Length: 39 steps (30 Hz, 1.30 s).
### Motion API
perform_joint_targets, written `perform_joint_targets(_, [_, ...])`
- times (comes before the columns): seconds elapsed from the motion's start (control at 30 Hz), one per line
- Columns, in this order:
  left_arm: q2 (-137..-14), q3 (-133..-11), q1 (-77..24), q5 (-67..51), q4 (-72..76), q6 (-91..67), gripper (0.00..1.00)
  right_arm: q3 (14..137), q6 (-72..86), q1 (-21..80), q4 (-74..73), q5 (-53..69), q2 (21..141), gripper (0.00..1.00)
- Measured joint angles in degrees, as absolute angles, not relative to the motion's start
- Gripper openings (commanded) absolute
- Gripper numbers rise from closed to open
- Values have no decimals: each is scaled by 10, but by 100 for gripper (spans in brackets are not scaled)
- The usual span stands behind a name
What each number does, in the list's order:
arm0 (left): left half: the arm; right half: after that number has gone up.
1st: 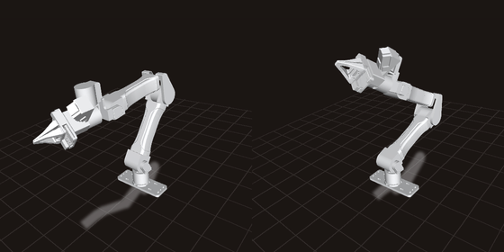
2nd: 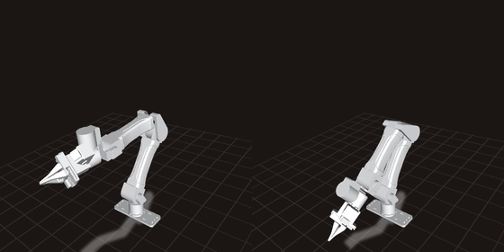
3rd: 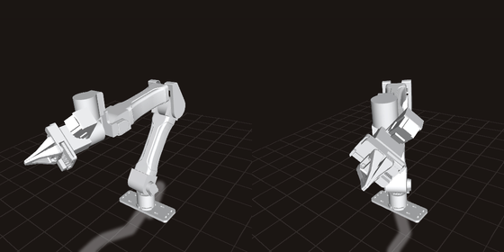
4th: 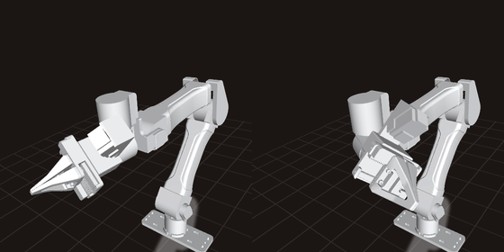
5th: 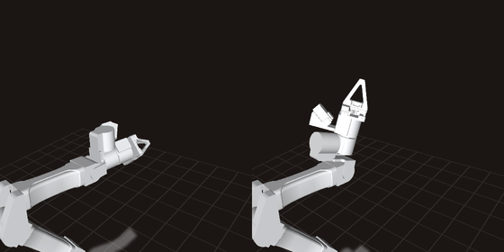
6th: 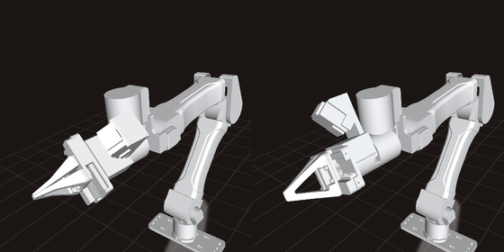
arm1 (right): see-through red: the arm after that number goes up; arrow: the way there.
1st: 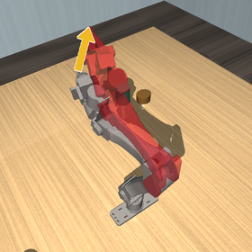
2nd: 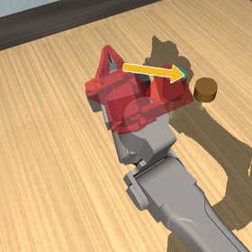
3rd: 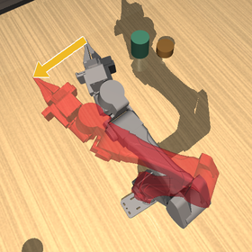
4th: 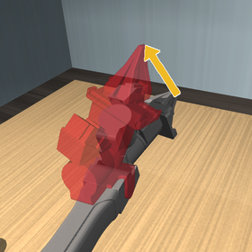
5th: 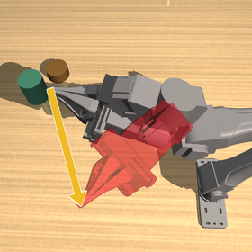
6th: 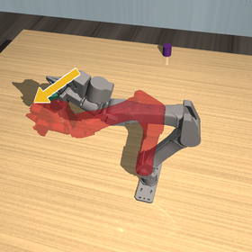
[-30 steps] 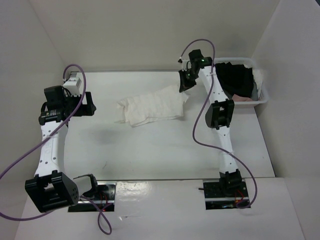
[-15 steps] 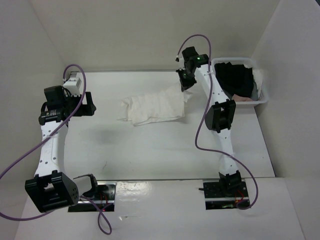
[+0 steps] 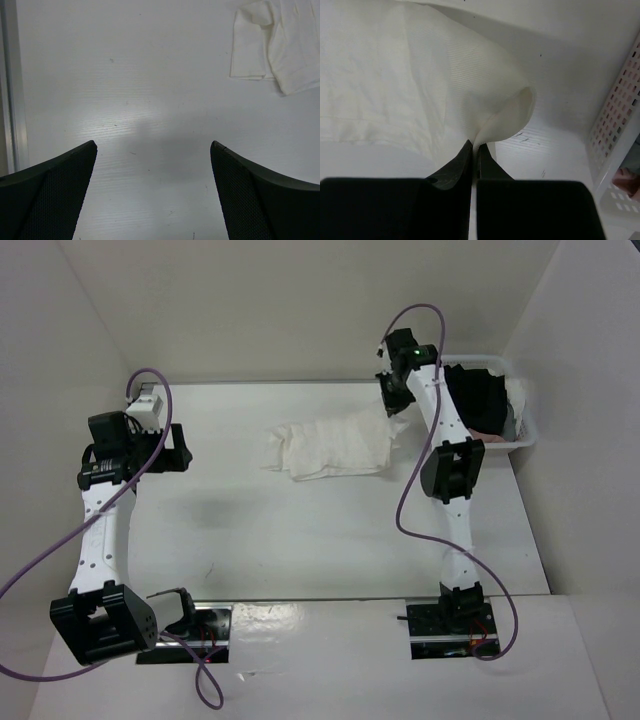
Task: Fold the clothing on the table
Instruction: Fold the skirt
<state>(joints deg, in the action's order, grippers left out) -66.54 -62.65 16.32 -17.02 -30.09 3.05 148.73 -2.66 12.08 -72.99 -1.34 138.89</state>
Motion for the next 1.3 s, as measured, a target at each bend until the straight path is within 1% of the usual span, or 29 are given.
perform_joint_targets(0.07, [-665,-627,163,-170,-301,30,100,1488,-25,117,-730,-17,1389,0])
perform_joint_targets(0.17, [-665,-627,163,-170,-301,30,100,1503,-25,114,-734,13,1390,0])
perform_joint_targets(0.27, [-665,-627,163,-170,-300,30,100,1553,-26,113,-737,82,1392,0])
perform_joint_targets(0.37, [-665,-627,163,-170,-300,30,100,1633,-28,117,-735,158,1392,0])
perform_joint_targets(0.47, [-666,-627,163,-170,-300,30,100,1700,-31,132,-727,227,1392,0])
perform_joint_targets(0.6, [-668,-627,163,-168,-300,30,100,1756,-31,161,-700,319,1405,1])
perform_joint_targets(0.8, [-684,-627,163,-168,-300,30,100,1771,-32,197,-655,448,1472,0])
perform_joint_targets(0.97, [-698,-627,163,-170,-301,30,100,1769,-50,235,-652,488,1564,3])
perform_joint_targets(1.0, [-700,-627,163,-171,-301,30,100,1769,-55,246,-653,488,1583,5])
perform_joint_targets(1.07, [-702,-627,163,-173,-301,30,100,1769,-63,272,-654,481,1621,18])
perform_joint_targets(1.1, [-702,-627,163,-173,-300,31,100,1769,-65,284,-655,473,1637,19])
perform_joint_targets(1.17, [-702,-627,163,-175,-300,32,100,1769,-75,307,-656,454,1666,27])
perform_joint_targets(1.2, [-702,-627,163,-177,-300,33,100,1769,-79,318,-658,445,1678,37])
perform_joint_targets(1.27, [-700,-627,163,-179,-300,40,100,1769,-84,335,-663,434,1693,48])
perform_joint_targets(1.3, [-699,-627,163,-180,-300,43,100,1769,-89,340,-665,428,1697,59])
